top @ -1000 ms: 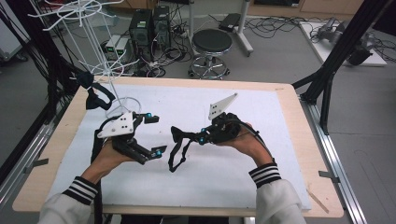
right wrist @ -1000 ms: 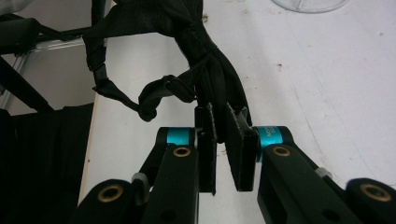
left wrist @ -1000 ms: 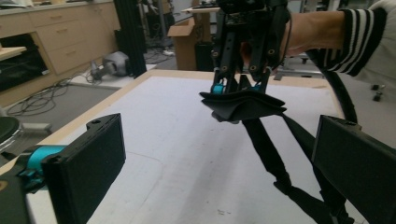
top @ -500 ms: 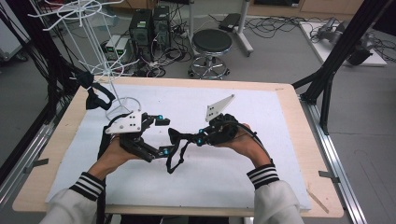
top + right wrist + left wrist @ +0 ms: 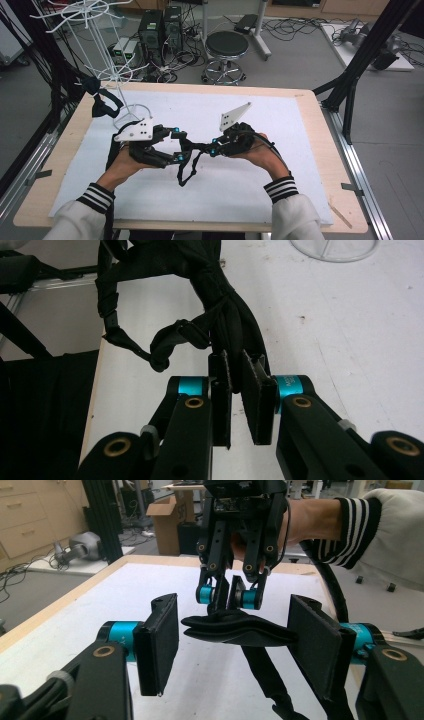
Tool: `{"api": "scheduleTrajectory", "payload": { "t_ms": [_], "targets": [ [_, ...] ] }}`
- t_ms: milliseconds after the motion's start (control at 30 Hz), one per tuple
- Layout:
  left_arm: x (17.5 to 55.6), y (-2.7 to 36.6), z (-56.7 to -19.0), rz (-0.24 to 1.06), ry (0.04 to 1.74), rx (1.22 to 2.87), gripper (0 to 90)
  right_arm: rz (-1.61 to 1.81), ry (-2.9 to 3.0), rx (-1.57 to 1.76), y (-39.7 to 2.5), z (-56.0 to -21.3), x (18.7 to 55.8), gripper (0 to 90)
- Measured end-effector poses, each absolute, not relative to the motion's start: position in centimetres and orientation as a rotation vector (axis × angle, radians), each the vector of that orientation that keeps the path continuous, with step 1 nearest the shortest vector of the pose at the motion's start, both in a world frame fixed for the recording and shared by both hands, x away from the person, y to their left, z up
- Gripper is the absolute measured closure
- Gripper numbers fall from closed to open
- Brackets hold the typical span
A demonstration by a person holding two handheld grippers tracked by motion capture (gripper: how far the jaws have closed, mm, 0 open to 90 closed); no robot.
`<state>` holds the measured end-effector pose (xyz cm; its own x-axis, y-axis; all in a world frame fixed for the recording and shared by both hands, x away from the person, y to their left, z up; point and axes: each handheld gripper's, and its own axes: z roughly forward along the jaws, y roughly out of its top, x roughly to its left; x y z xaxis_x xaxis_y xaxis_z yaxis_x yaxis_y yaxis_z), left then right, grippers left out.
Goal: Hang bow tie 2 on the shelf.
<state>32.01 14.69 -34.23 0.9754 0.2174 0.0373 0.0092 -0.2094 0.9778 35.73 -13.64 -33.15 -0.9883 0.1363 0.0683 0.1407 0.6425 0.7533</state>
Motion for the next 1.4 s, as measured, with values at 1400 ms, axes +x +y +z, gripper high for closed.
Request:
{"api": "scheduleTrajectory", "payload": {
  "t_ms": [1400],
  "targets": [
    [32.16,14.69,-34.66,0.174,0.271,1.886,41.5,-1.351,-2.847,-0.2,-13.9,-32.74,35.63,85.4]
  ]
}}
